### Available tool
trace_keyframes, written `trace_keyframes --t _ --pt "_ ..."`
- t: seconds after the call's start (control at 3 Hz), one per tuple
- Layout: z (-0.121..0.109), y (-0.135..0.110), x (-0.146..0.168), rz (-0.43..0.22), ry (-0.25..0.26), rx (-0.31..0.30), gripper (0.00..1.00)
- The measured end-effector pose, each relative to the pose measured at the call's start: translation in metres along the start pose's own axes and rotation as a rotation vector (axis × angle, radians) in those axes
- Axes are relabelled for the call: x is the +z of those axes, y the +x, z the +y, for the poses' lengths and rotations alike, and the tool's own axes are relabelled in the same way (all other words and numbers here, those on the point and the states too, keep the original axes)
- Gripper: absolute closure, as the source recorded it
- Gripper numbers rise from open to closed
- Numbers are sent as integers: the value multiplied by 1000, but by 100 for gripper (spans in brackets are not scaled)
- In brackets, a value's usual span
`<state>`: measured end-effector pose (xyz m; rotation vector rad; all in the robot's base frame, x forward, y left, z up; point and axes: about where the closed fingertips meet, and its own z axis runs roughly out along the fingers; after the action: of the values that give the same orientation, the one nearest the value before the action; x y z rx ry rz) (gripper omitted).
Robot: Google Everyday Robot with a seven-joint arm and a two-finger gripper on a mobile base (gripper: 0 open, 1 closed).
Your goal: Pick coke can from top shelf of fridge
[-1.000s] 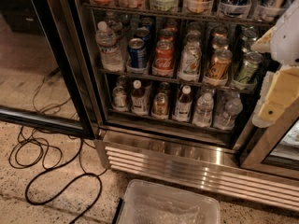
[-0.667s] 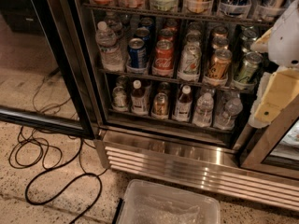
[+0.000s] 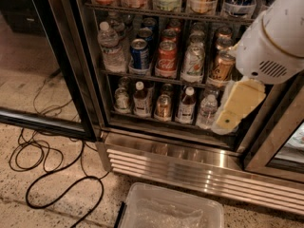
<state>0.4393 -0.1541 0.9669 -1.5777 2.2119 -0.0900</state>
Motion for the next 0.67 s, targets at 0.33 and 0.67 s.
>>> trace_keyframes --t 0.33,0.67 --pt "10 -19 12 -46 -24 21 0" --pt "10 -20 12 -48 -23 22 0"
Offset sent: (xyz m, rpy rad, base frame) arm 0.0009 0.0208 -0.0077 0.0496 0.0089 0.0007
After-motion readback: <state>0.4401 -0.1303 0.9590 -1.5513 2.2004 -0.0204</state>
